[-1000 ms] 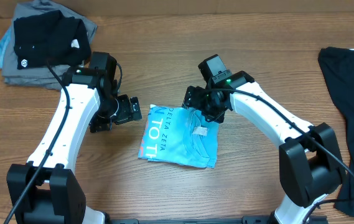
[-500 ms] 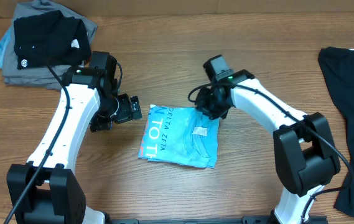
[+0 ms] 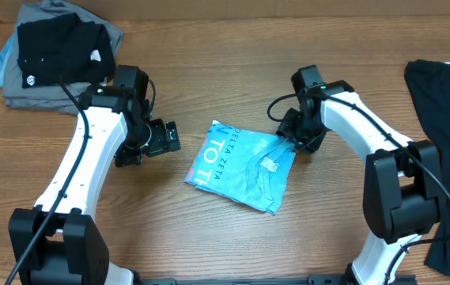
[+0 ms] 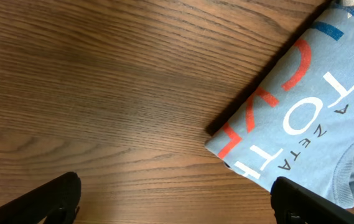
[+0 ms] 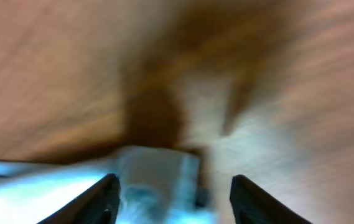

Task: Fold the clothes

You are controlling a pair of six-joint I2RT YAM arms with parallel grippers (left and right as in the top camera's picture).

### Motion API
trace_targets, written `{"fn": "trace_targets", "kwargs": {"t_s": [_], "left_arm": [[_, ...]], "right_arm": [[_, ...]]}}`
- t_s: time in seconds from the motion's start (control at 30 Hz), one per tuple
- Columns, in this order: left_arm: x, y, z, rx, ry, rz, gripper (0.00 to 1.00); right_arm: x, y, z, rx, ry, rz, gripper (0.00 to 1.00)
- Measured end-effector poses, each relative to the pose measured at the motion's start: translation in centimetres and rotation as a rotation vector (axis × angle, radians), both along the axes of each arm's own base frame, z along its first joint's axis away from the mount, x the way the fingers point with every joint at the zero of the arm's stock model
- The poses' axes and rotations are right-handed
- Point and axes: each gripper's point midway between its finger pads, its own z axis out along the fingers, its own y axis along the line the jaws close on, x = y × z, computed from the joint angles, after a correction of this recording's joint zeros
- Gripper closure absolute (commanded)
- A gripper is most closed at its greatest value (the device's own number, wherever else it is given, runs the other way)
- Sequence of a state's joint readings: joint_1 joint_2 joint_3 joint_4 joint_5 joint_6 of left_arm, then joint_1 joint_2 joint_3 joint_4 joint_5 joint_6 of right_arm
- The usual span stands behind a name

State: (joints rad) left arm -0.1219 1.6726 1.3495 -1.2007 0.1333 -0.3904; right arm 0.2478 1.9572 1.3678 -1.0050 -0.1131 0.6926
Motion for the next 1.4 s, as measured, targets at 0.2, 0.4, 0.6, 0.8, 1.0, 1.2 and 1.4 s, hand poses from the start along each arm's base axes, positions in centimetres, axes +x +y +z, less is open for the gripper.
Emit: {"fn": "trace_targets", "kwargs": {"t_s": [0.2, 0.4, 0.6, 0.8, 1.0, 1.2, 1.4], "left_arm": [[0.0, 0.0, 0.0, 0.000, -0.001, 0.000, 0.00], [0.0, 0.0, 0.0, 0.000, 0.000, 0.000, 0.00], [0.1, 0.0, 0.0, 0.000, -0.003, 0.000, 0.00], [0.2, 0.0, 0.0, -0.001, -0.008, 0.000, 0.00], [0.0, 0.0, 0.0, 0.000, -0.001, 0.000, 0.00], [0.0, 0.0, 0.0, 0.000, 0.000, 0.000, 0.00], [0.0, 0.0, 0.0, 0.000, 0.000, 0.000, 0.00]], "right_arm": [[-3.5, -3.7, 0.1, -0.135, 0.145, -0.008, 0.50], [-5.8, -5.8, 1.4, -0.186, 0.234, -0.022, 0.50], [-5.2, -0.6, 7.2, 0.046, 0.043, 0.214, 0.26], [-5.6, 5.9, 8.3, 0.163, -0.065, 0.471, 0.26], [-7.0, 7.8, 6.1, 0.169, 0.002, 0.524, 0.31], [-8.3, 7.1, 3.5, 0.150, 0.097, 0.513, 0.40], [-8.3, 7.2, 3.1, 0.151, 0.098, 0.510, 0.49]]}}
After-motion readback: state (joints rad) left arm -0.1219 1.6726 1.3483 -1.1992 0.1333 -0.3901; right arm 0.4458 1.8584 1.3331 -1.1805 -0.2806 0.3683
